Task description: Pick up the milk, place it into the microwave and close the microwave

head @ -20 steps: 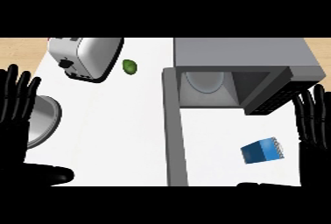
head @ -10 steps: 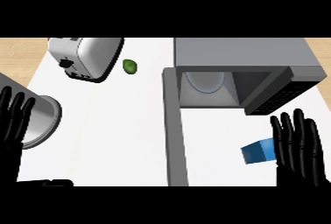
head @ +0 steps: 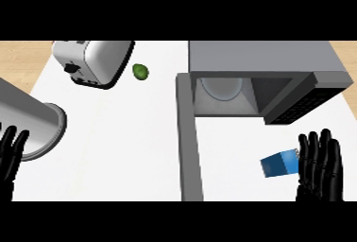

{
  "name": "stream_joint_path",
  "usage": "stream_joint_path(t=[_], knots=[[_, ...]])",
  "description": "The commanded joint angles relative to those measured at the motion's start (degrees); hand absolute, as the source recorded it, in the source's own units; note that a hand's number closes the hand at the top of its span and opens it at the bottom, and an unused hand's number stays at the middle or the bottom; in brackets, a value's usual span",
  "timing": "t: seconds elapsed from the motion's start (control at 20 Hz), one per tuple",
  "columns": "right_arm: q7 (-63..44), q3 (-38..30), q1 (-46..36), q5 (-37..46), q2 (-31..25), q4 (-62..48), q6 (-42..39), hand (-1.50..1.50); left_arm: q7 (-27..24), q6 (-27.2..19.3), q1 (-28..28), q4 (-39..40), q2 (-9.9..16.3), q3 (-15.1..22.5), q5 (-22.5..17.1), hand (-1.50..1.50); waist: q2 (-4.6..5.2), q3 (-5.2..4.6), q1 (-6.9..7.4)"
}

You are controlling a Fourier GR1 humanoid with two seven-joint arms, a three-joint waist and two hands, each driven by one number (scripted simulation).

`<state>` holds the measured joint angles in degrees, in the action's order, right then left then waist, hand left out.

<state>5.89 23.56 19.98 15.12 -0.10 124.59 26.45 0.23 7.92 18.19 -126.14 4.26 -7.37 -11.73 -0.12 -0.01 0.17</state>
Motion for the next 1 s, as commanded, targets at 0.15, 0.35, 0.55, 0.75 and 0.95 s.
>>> stream_joint_path(t=[0.15, 0.35, 0.55, 0.75, 0.95], knots=[[1.4, -3.8, -1.5, 2.8, 0.1, -4.9, 6.0, -1.5, -5.9, 3.6, 8.0, -1.3, -2.6, 0.9, 2.1, -1.5, 0.04, -0.01, 0.22], [6.6, -10.4, -4.0, -3.6, -1.1, -10.3, 5.4, -1.5, -4.2, 5.1, 5.6, -0.9, -0.6, -2.6, -1.7, -1.5, 0.09, 0.03, 0.07], [5.7, -8.5, -5.5, -2.7, 0.1, -14.3, 6.8, -1.5, -7.4, 5.2, 5.0, 3.2, -3.5, 0.0, 3.1, -1.5, 0.11, 0.01, -0.03], [11.1, -12.8, -0.1, -8.8, -2.6, -14.4, 3.9, -1.5, -6.8, 6.7, 6.5, 1.6, -3.4, -1.4, 1.6, -1.5, 0.07, 0.02, -0.22], [17.7, -16.9, 0.2, -11.7, -2.9, -20.5, 3.3, -1.5, -4.9, 6.5, 6.9, -1.1, -3.5, -2.5, 0.9, -1.5, 0.08, 0.04, -0.29]])
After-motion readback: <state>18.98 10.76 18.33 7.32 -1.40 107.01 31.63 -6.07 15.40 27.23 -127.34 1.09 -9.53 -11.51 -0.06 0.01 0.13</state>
